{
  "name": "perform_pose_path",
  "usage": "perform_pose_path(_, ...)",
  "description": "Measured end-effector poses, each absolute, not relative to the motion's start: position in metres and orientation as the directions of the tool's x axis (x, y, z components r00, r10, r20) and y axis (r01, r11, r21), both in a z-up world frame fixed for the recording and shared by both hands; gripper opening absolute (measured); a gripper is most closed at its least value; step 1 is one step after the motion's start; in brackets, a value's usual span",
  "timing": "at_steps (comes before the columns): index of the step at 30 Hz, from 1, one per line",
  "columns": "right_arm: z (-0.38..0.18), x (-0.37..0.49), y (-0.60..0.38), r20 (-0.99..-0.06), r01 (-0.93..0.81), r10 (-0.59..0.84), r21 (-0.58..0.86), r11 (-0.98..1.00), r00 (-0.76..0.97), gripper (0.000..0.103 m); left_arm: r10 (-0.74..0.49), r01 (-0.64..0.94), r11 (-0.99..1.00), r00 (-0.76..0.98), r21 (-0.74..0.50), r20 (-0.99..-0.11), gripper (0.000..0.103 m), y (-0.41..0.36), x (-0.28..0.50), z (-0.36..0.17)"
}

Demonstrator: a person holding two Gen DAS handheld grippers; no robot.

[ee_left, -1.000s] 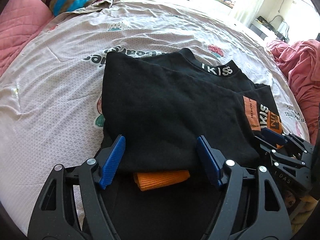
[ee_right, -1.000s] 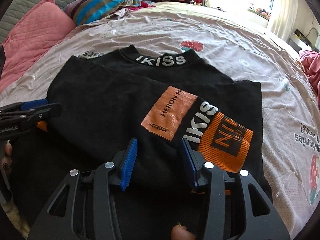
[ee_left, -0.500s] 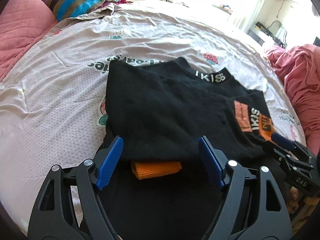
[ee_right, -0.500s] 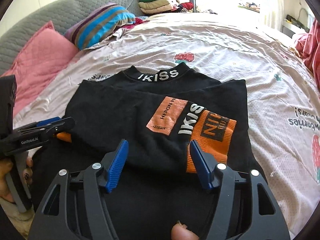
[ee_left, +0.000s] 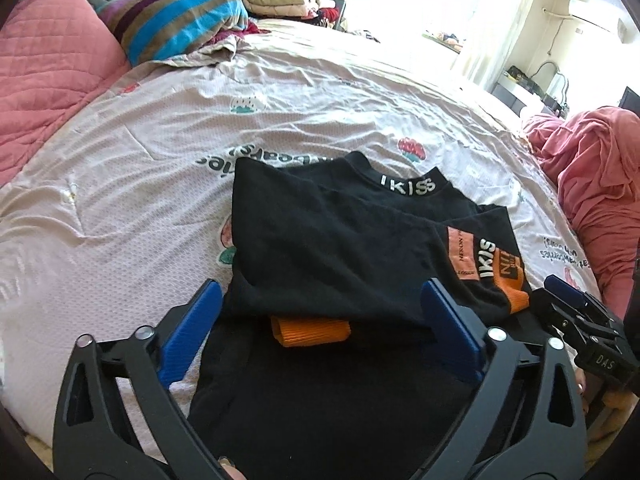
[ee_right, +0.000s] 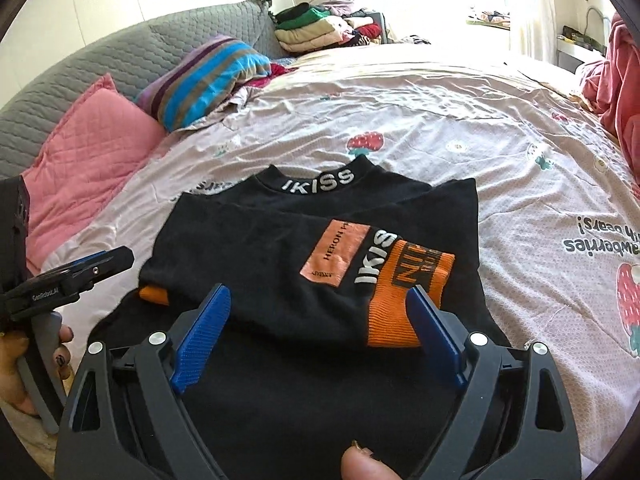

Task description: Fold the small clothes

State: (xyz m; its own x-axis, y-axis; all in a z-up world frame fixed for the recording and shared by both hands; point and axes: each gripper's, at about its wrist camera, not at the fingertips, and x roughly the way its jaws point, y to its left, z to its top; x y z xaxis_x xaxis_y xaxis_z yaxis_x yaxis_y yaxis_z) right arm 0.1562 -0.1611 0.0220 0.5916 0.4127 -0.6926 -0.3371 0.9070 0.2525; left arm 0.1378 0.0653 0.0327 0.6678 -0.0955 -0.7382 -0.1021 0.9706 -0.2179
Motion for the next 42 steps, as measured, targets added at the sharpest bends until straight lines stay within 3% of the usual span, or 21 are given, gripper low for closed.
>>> perform_pose_path(2,0.025,0.154,-0.162,-0.687,-0.339,0.415,0.253,0.906,0.596,0.096,-0.093,-0.098,0.972,0.674,-0.214,-0.733,0.093,0.065,0.135,0.037)
perform_pose_path(42,0.059,0.093,-0.195,-0.647,-0.334,0.39,0.215,0.918,0.655,0.096,-0.031,-0.146,0.97,0.716,-0.193,-0.697,0.093,0.094,0.049,0.065)
